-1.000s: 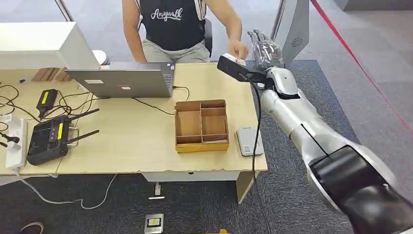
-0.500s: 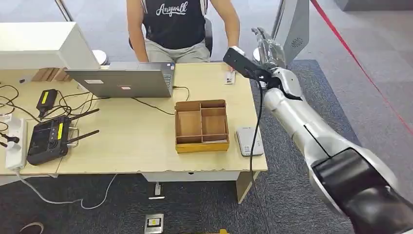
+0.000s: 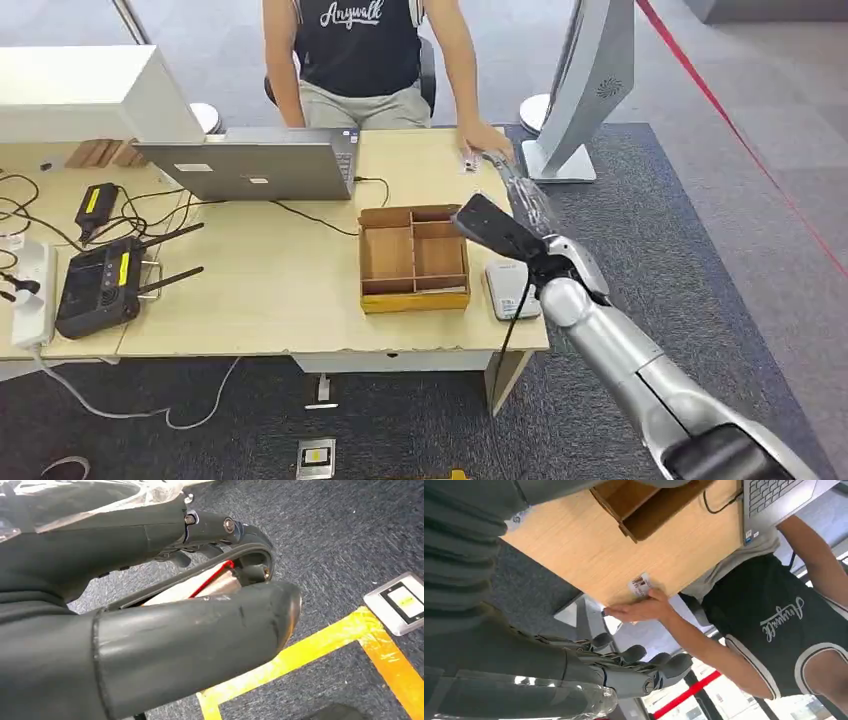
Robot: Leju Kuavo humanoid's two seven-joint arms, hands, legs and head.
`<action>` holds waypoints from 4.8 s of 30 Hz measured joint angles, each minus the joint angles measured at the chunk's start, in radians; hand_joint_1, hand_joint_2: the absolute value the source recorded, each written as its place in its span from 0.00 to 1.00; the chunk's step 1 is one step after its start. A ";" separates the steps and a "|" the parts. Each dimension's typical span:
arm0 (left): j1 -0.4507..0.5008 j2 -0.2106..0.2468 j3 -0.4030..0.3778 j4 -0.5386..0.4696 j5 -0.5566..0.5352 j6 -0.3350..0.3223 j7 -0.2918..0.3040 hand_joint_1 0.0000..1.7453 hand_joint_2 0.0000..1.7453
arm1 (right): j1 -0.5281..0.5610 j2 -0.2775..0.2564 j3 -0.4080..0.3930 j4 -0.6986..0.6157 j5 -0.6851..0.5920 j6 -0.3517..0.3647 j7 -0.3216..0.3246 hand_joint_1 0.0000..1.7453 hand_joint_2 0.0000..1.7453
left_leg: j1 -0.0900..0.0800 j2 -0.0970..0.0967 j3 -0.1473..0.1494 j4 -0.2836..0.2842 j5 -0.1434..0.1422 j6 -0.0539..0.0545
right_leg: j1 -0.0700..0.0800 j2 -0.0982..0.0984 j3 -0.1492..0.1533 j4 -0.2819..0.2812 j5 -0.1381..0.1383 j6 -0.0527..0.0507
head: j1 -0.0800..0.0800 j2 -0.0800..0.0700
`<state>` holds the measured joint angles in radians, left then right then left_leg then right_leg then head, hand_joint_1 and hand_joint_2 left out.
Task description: Pass the card to the sensor for recognition and then transmit it.
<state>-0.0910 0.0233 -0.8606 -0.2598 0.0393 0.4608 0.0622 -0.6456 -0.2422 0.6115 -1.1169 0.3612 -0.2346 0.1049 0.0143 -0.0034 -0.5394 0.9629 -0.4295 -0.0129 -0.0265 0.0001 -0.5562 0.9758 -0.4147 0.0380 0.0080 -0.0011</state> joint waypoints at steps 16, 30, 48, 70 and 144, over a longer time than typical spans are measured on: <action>-0.002 0.002 -0.010 0.000 -0.001 0.000 0.001 0.00 0.00 | 0.102 -0.048 0.019 -0.160 0.189 0.040 0.043 0.00 1.00 | 0.000 0.000 0.000 0.000 0.000 0.000 | 0.000 0.000 0.000 0.000 0.000 0.000 | 0.000 0.000; -0.004 0.011 -0.019 0.000 0.003 -0.001 0.005 0.00 0.00 | 0.113 -0.046 0.080 -0.176 0.246 0.084 0.051 0.00 1.00 | 0.000 0.000 0.000 0.000 0.000 0.000 | 0.000 0.000 0.000 0.000 0.000 0.000 | 0.000 0.000; -0.010 0.011 -0.034 0.000 0.021 -0.009 0.014 0.00 0.00 | 0.146 -0.006 0.188 -0.186 0.361 0.175 0.100 0.00 1.00 | 0.000 0.000 0.000 0.000 0.000 0.000 | 0.000 0.000 0.000 0.000 0.000 0.000 | 0.000 0.000; -0.009 0.006 -0.068 -0.009 0.087 0.012 0.032 0.00 0.00 | 0.124 0.075 0.198 0.030 0.597 -0.055 0.174 0.00 1.00 | 0.000 0.000 -0.001 0.000 0.000 0.000 | 0.000 0.000 0.000 0.000 0.000 0.000 | 0.000 0.000; -0.010 0.005 -0.126 -0.020 0.110 0.022 0.030 0.00 0.00 | 0.129 0.084 0.182 0.098 0.605 -0.008 0.204 0.00 1.00 | 0.000 0.000 0.000 0.000 0.000 0.000 | 0.000 0.000 0.000 0.000 0.000 0.000 | 0.000 0.000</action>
<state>-0.1011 0.0282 -0.9869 -0.2796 0.1492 0.4829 0.0919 -0.5168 -0.1587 0.7935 -1.0185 0.9663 -0.2422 0.3094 0.0144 -0.0030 -0.5397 0.9627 -0.4294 -0.0130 -0.0264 0.0002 -0.5564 0.9758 -0.4147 0.0379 0.0080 -0.0011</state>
